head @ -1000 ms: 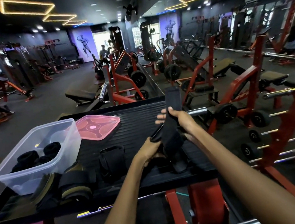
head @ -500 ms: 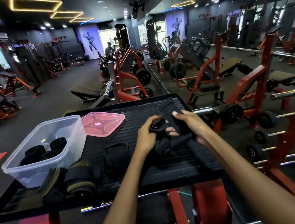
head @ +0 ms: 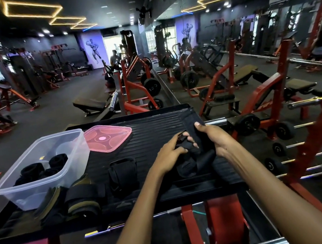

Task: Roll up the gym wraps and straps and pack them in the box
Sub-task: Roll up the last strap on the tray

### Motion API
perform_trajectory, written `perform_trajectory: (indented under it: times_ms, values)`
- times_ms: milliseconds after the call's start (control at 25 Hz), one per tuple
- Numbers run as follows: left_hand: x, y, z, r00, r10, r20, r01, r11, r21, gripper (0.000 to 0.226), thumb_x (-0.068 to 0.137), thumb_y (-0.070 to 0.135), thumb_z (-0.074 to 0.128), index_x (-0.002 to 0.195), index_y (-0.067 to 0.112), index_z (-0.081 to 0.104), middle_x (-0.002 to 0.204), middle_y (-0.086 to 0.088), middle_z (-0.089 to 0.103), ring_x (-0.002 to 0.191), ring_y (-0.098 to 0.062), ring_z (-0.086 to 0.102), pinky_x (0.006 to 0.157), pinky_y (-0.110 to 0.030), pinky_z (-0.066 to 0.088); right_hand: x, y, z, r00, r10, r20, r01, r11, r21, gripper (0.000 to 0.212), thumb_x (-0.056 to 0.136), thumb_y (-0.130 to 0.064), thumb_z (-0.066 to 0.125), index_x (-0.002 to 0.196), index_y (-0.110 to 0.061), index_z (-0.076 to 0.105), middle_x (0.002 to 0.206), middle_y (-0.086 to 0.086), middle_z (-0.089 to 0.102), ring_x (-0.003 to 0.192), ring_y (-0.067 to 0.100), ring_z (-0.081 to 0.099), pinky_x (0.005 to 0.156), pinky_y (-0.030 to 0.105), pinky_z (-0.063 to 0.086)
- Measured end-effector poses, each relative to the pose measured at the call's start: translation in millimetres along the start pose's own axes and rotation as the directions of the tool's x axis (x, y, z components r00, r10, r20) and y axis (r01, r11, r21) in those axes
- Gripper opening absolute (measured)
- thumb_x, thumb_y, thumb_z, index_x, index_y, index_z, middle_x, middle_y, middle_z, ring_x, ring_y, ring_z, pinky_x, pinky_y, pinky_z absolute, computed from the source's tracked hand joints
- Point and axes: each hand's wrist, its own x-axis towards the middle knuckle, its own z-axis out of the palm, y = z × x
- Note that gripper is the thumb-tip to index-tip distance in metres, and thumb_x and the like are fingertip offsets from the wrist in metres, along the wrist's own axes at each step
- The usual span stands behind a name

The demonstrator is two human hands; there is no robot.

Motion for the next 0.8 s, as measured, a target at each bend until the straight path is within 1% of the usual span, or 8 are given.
perform_trajectory:
  times_ms: [80,120,280,400,520,640,680,800]
  values:
    - [-0.8,-0.2,-2.9,0.998,-0.004,0.068,0.021,0.967,-0.255,0.044,0.079,0.028,0.055,0.123,0.022,0.054,0.118,-0.001,0.061,0.111,-0.014,0.059,0.103,-0.031,0.041,-0.8,2.4,-0.7,1.000,-0.012,0.008,0.012,1.000,0.010,0.032,0.099,-0.027,0.042,0.119,-0.006,0.056,0.096,0.010,0.070,0.077,0.016,0.068,0.065,0.027,0.052]
    - [-1.8,4.3,-4.3,0.998,-0.001,0.068,0.020,0.961,-0.275,0.035,0.088,0.027,0.050,0.121,0.016,0.055,0.116,-0.002,0.061,0.110,-0.014,0.059,0.103,-0.028,0.041,-2.3,3.2,-1.0,1.000,-0.019,0.020,0.018,1.000,0.012,0.031,0.099,-0.027,0.043,0.119,-0.008,0.057,0.098,0.011,0.070,0.080,0.018,0.068,0.066,0.028,0.053]
    - [-2.3,6.0,-4.8,0.997,-0.012,-0.082,-0.005,0.978,-0.207,0.031,0.101,0.024,0.035,0.123,0.015,0.056,0.127,0.001,0.057,0.125,-0.014,0.050,0.103,-0.017,0.036,-10.3,5.3,-1.1,0.995,-0.103,-0.007,0.103,0.995,0.002,0.016,0.097,-0.015,0.047,0.108,-0.012,0.058,0.091,0.013,0.070,0.075,0.026,0.069,0.056,0.030,0.058]
    - [-4.0,1.4,-1.0,0.997,0.015,-0.076,-0.029,0.980,-0.196,0.034,0.101,0.028,0.036,0.127,0.016,0.053,0.131,0.004,0.056,0.123,-0.007,0.050,0.100,-0.012,0.036,-13.7,5.3,-6.1,0.990,-0.130,-0.050,0.118,0.973,-0.196,0.020,0.085,-0.005,0.056,0.103,-0.005,0.066,0.092,0.018,0.070,0.071,0.024,0.066,0.062,0.028,0.054]
    - [-7.6,4.1,0.2,0.998,-0.007,-0.059,-0.006,0.977,-0.215,0.030,0.100,0.031,0.037,0.125,0.021,0.050,0.127,0.004,0.055,0.118,-0.006,0.050,0.096,-0.012,0.039,-16.6,1.8,-14.8,0.996,-0.003,-0.091,-0.022,0.961,-0.274,0.027,0.074,-0.010,0.064,0.099,-0.003,0.070,0.096,0.020,0.070,0.075,0.029,0.065,0.066,0.031,0.052]
    - [-8.4,3.5,1.3,0.999,-0.014,-0.032,0.008,0.982,-0.188,0.027,0.100,0.030,0.037,0.125,0.026,0.045,0.133,0.001,0.050,0.125,-0.013,0.046,0.104,-0.023,0.036,-17.2,-0.7,-22.3,0.984,0.127,-0.123,-0.161,0.931,-0.328,0.045,0.054,-0.020,0.070,0.097,-0.006,0.069,0.091,0.019,0.069,0.068,0.030,0.065,0.066,0.035,0.054]
    - [-8.7,4.0,1.5,1.000,-0.001,-0.020,-0.002,0.986,-0.168,0.028,0.100,0.030,0.037,0.126,0.027,0.045,0.136,0.001,0.048,0.129,-0.015,0.044,0.106,-0.025,0.034,-16.8,-0.2,-23.7,0.981,0.152,-0.117,-0.183,0.922,-0.340,0.044,0.053,-0.020,0.069,0.095,-0.006,0.069,0.087,0.018,0.069,0.065,0.029,0.064,0.065,0.035,0.053]
    - [-11.7,4.8,2.8,0.999,0.036,0.036,-0.032,0.995,-0.099,0.033,0.100,0.027,0.038,0.132,0.026,0.044,0.141,0.005,0.043,0.135,-0.012,0.036,0.103,-0.017,0.031,-18.6,0.9,-21.3,0.975,0.205,-0.086,-0.222,0.906,-0.360,0.015,0.069,-0.015,0.064,0.081,-0.007,0.066,0.074,0.015,0.064,0.056,0.027,0.059,0.061,0.031,0.050]
